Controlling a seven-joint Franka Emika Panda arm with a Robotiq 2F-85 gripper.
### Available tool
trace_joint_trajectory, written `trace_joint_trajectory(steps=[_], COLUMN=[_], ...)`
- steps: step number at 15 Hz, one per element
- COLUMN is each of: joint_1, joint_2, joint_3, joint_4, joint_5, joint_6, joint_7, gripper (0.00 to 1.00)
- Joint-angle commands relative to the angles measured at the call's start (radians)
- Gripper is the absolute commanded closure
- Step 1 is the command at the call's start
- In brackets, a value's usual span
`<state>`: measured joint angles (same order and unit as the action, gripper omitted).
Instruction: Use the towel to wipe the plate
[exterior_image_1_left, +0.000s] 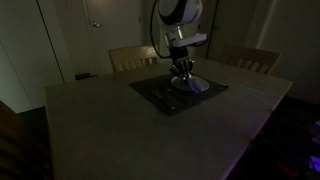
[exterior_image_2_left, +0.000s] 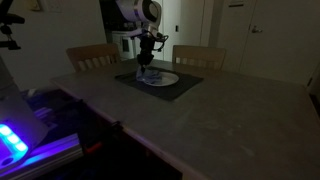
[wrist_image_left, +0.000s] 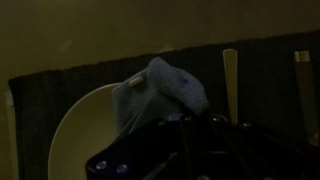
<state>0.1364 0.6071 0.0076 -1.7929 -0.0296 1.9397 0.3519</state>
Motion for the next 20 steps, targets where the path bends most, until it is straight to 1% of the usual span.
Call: trace_joint_trajectory(steps=[1, 6, 10, 13, 17, 19, 20], joint_1=[-0.015, -0.040, -0.057, -0.057, -0.045, -0.039, -0.038], joint_2=[0.021, 0.038, 0.047, 0.051, 0.026, 0.001, -0.006], joint_3=[0.003, -0.024, -0.058, -0.093, -0.118, -0.117, -0.111], joint_4=[0.057, 0.107, 0.119, 0.097, 0.040, 0.007, -0.001], joint_5=[0.009, -0.003, -0.015, -0.035, -0.058, -0.078, -0.081], joint_6=[0.008, 0.012, 0.028, 0.025, 0.010, -0.014, -0.045], joint_7=[-0.069, -0.105, -0.078, -0.030, 0.013, 0.022, 0.018], gripper=[0.98, 0.98, 0.98, 0.98, 0.98, 0.98, 0.98])
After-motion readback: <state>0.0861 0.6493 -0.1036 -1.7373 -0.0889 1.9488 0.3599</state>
